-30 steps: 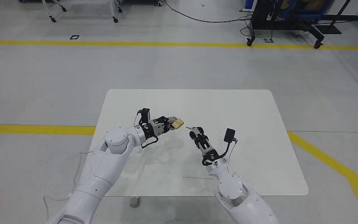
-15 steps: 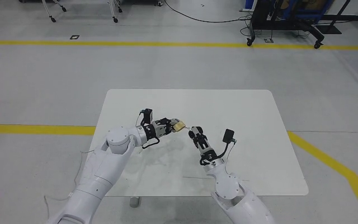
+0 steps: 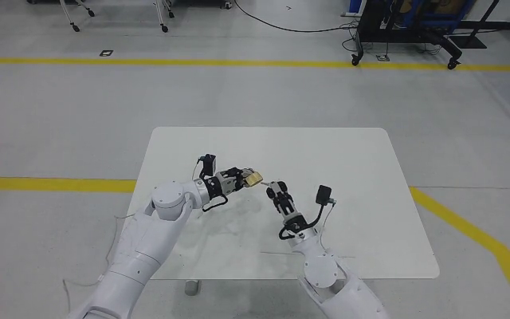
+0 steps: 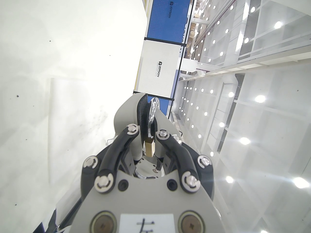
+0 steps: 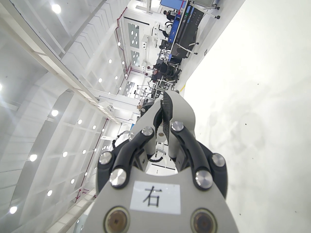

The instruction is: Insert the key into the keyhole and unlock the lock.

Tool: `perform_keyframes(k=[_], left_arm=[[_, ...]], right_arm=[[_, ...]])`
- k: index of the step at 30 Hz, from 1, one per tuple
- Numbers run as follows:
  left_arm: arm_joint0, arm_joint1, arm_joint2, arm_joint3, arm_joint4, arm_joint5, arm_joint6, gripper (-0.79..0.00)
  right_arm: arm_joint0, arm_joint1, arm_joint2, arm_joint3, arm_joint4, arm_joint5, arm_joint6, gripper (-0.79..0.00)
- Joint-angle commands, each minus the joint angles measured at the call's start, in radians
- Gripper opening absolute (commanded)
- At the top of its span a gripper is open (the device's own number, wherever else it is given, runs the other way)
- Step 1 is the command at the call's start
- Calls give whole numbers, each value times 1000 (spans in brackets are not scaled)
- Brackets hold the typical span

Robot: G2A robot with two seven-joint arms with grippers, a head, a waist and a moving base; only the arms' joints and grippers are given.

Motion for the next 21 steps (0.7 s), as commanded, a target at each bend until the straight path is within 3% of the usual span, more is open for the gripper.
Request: perform_keyframes(k=[1,21], left_arm=[[0,0,2,-2,5,0,1,-785],[-2,-1,9,-2,20,4,-7,-785]], right_arm=[[2,-3,-4,3,-1,3,-4,-785],[5,-24,-6,16,-41,31,-31,-785]])
